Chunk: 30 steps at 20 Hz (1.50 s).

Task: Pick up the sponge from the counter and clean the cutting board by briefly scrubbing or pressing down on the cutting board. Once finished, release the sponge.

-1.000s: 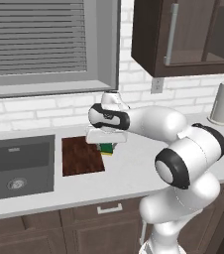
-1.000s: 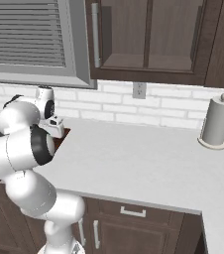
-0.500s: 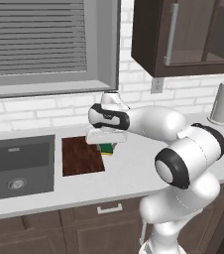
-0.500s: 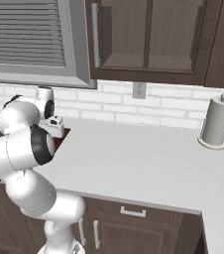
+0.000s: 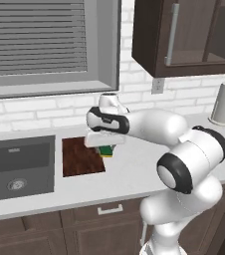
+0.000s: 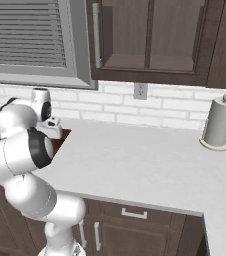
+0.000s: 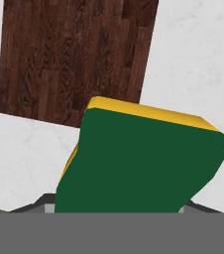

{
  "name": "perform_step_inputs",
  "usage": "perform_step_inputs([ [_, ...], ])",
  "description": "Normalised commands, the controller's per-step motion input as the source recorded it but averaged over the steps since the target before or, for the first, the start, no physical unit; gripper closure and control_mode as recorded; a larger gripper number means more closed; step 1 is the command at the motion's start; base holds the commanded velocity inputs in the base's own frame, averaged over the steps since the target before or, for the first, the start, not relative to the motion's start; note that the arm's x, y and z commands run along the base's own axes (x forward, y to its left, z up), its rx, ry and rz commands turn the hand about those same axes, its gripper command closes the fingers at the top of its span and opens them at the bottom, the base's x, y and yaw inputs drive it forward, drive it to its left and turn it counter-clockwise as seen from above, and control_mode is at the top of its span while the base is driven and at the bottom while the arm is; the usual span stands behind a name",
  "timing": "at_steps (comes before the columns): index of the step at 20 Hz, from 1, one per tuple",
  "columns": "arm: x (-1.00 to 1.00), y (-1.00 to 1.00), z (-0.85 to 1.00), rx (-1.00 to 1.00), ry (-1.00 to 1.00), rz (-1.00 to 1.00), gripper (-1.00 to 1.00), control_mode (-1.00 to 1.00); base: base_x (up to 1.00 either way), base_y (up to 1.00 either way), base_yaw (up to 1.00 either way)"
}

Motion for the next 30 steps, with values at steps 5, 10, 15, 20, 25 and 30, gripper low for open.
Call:
perform_step_inputs([
  [5,0.30,0.35,-0.03,-0.03,0.00,0.09,1.00,-1.00,0.00,0.00,0.00],
  [10,0.31,0.34,-0.02,-0.03,0.00,0.08,1.00,-1.00,0.00,0.00,0.00],
  [15,0.09,0.28,-0.04,-0.01,0.00,0.05,1.00,-1.00,0.00,0.00,0.00],
  [20,0.01,0.20,-0.08,0.00,0.00,0.03,1.00,-1.00,0.00,0.00,0.00],
  [25,0.00,0.07,-0.21,0.00,0.00,0.03,1.00,-1.00,0.00,0.00,0.00],
  [30,0.00,0.09,-0.22,0.00,-0.03,0.02,1.00,-1.00,0.00,0.00,0.00],
])
